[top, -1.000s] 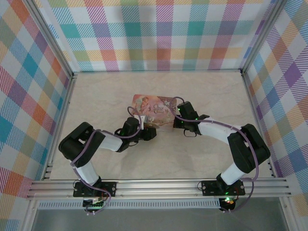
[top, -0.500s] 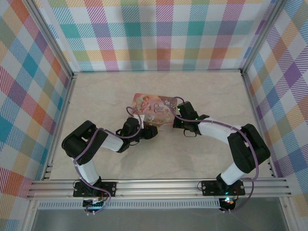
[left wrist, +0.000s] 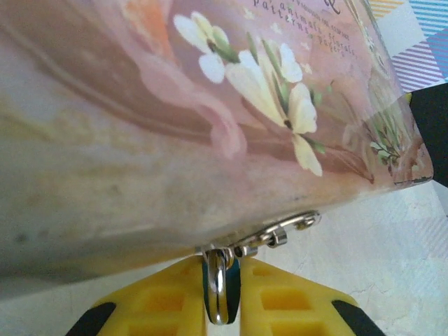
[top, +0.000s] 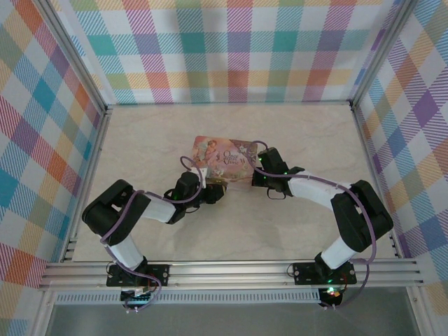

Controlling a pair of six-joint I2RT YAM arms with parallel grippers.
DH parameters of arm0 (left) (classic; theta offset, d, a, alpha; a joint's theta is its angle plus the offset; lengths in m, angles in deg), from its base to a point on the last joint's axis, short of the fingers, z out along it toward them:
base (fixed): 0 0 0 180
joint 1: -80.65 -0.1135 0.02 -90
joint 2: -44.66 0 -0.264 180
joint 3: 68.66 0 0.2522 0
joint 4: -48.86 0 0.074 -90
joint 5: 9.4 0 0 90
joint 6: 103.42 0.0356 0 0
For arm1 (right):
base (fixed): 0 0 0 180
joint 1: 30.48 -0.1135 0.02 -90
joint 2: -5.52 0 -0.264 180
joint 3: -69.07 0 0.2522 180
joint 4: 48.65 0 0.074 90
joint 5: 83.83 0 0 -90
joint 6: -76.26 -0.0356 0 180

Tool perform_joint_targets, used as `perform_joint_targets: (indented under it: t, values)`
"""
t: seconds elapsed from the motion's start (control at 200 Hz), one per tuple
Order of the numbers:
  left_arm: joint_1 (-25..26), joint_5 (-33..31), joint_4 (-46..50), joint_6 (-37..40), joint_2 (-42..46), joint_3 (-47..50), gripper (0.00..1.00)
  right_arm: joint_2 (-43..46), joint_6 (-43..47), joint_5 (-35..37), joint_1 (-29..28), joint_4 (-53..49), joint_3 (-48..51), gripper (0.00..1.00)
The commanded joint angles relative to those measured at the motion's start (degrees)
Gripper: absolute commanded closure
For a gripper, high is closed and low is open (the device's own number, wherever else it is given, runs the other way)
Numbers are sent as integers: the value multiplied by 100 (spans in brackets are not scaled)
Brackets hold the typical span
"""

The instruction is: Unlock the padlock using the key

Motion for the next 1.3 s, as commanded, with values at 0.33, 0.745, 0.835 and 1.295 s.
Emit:
perform_joint_targets:
  t: [0.33, 0.745, 0.835, 1.295]
  values:
    - [-58, 154, -501, -181, -167, -87, 63, -45, -19, -167, -74, 188, 1, 100]
    - [144, 302, -1341, -376, -705, -295, 56, -53, -23, -167, -82, 151, -62, 100]
    - [154, 364, -1467, -397, -759, -280, 56, -59, -20, -167, -82, 136, -65, 100]
    - [189, 375, -1783, -481, -684, -135, 58, -83, -1, -140, -91, 99, -115, 100]
